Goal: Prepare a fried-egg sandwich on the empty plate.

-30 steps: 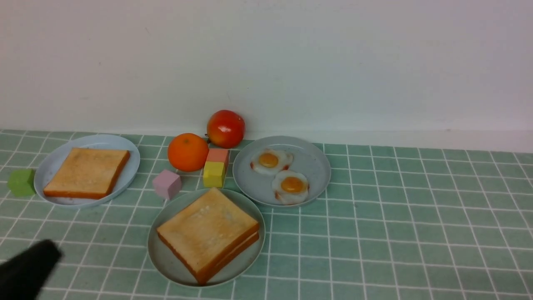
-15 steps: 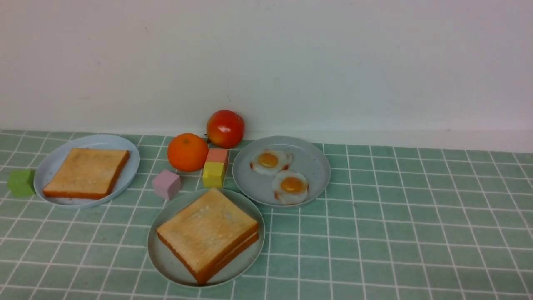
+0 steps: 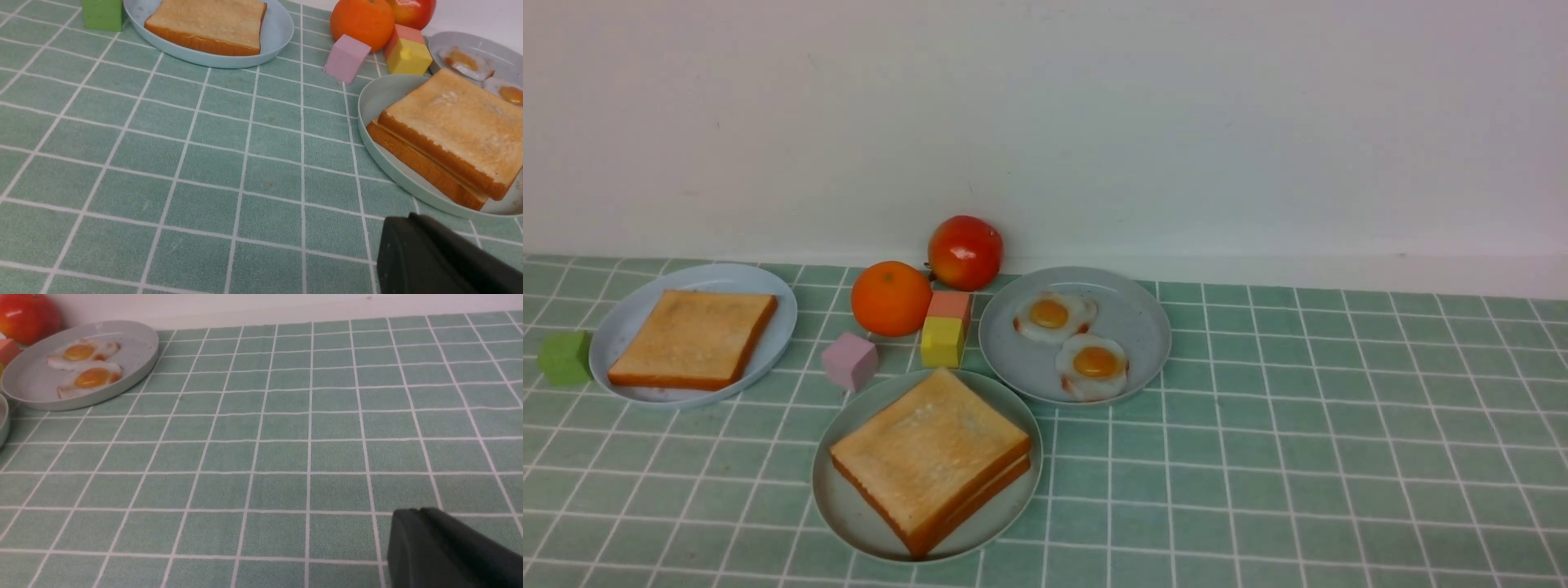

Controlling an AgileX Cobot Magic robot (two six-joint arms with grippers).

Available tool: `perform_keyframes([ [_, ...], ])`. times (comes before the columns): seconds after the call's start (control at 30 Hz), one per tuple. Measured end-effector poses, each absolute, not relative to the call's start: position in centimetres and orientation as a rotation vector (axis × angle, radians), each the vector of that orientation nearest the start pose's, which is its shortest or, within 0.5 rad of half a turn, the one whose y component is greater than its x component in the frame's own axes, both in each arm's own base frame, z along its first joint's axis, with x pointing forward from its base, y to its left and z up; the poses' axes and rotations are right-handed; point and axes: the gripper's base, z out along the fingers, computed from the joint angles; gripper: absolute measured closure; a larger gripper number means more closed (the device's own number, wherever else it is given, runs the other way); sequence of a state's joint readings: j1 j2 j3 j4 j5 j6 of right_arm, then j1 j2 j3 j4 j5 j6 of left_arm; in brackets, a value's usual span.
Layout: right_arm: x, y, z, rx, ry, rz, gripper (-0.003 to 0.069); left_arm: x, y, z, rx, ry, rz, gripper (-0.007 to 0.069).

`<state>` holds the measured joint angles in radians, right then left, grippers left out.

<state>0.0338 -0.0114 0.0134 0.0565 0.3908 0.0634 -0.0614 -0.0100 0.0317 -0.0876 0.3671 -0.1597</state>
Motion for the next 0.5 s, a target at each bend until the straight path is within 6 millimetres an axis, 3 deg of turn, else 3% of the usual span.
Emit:
perform_keyframes([
  [0.5,5.18,0.37,17.42,0.061,1.877,0.122,0.0617,5.26,-0.61,17.01,-0.147,1.873,-0.238,0.0638],
])
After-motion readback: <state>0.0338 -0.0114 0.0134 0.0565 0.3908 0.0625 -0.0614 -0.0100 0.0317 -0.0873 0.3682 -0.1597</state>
